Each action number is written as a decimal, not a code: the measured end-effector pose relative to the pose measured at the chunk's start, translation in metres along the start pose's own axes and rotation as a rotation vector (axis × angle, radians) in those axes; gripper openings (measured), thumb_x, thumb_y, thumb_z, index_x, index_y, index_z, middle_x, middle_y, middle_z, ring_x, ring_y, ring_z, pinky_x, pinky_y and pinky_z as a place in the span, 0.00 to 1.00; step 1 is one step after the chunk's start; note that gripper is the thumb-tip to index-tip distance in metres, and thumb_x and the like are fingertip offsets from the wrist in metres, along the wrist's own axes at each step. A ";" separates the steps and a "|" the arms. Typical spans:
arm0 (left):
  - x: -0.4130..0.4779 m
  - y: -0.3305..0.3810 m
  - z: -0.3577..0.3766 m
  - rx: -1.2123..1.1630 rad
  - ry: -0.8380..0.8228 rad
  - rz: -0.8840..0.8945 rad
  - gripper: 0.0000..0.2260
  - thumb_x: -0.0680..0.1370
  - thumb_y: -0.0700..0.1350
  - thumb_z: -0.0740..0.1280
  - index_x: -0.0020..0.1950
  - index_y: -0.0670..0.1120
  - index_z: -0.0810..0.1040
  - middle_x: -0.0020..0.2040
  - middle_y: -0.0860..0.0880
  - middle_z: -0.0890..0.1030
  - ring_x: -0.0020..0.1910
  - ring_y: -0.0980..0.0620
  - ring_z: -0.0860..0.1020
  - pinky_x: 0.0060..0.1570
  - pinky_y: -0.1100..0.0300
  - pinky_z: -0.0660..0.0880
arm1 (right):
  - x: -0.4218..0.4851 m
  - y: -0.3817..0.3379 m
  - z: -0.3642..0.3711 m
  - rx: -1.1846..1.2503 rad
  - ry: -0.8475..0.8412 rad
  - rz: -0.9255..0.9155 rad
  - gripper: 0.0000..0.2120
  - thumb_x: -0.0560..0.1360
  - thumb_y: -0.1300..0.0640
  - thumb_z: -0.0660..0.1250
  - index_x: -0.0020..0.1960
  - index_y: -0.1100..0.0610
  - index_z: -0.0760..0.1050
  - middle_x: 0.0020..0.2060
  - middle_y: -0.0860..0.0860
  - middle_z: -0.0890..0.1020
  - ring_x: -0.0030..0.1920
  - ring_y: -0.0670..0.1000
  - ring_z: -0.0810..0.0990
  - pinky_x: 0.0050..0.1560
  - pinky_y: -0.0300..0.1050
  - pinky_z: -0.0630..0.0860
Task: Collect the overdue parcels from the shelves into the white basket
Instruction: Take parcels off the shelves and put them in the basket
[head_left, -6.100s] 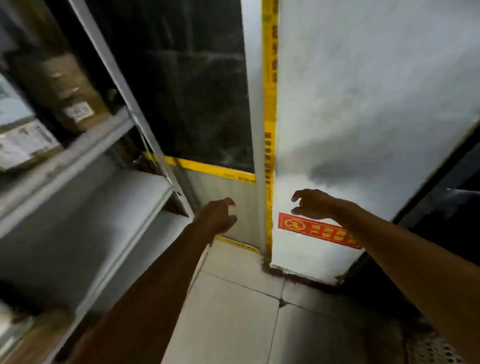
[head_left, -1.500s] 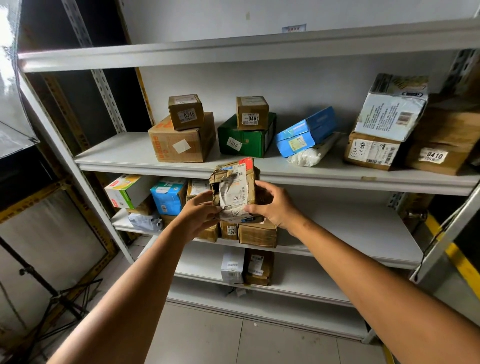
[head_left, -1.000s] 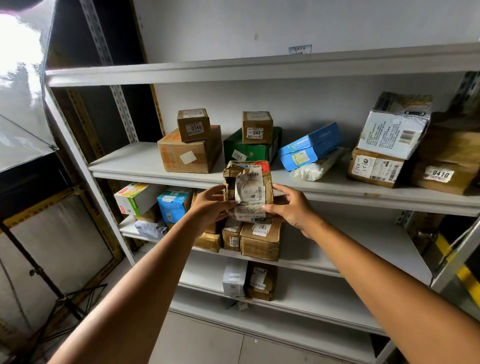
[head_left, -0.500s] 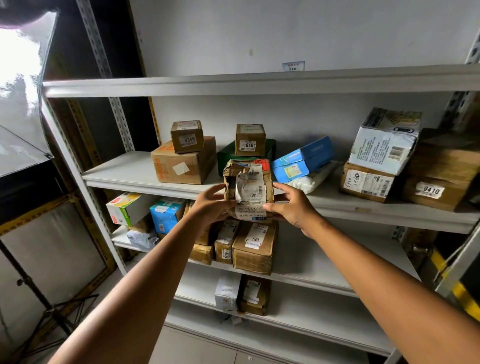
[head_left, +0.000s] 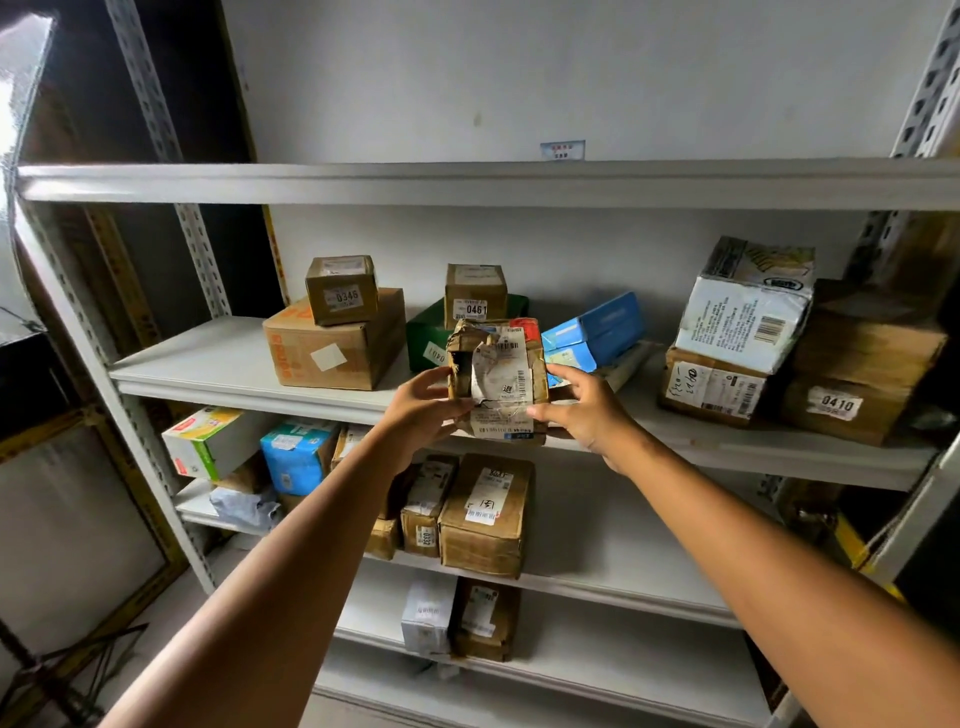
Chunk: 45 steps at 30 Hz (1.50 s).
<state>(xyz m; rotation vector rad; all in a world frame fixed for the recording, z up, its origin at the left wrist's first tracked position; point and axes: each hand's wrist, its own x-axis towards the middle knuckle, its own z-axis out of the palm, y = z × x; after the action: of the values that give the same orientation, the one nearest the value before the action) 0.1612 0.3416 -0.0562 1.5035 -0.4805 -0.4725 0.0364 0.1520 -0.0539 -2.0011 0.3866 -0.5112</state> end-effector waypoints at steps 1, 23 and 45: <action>0.007 0.000 -0.003 0.003 -0.001 -0.001 0.26 0.74 0.34 0.73 0.70 0.47 0.73 0.57 0.45 0.82 0.52 0.49 0.83 0.40 0.62 0.80 | 0.005 0.000 0.002 -0.001 0.001 0.003 0.36 0.71 0.55 0.76 0.75 0.51 0.66 0.72 0.50 0.69 0.72 0.51 0.66 0.69 0.48 0.69; 0.181 0.038 -0.065 0.089 -0.134 0.030 0.25 0.75 0.38 0.73 0.71 0.48 0.72 0.56 0.44 0.82 0.54 0.47 0.82 0.49 0.58 0.81 | 0.165 -0.028 0.047 0.035 0.143 0.099 0.36 0.68 0.58 0.77 0.74 0.50 0.67 0.67 0.54 0.75 0.65 0.55 0.75 0.63 0.57 0.76; 0.224 0.036 -0.037 0.078 -0.087 -0.003 0.29 0.71 0.39 0.77 0.69 0.45 0.71 0.55 0.44 0.82 0.51 0.48 0.83 0.54 0.49 0.82 | 0.206 -0.007 0.023 0.041 0.112 0.152 0.32 0.73 0.61 0.73 0.74 0.50 0.66 0.66 0.54 0.75 0.55 0.50 0.79 0.46 0.43 0.81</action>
<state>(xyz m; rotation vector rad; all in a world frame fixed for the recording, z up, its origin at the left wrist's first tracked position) 0.3657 0.2442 -0.0185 1.5628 -0.5707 -0.5288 0.2257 0.0754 -0.0180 -1.8914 0.5877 -0.5326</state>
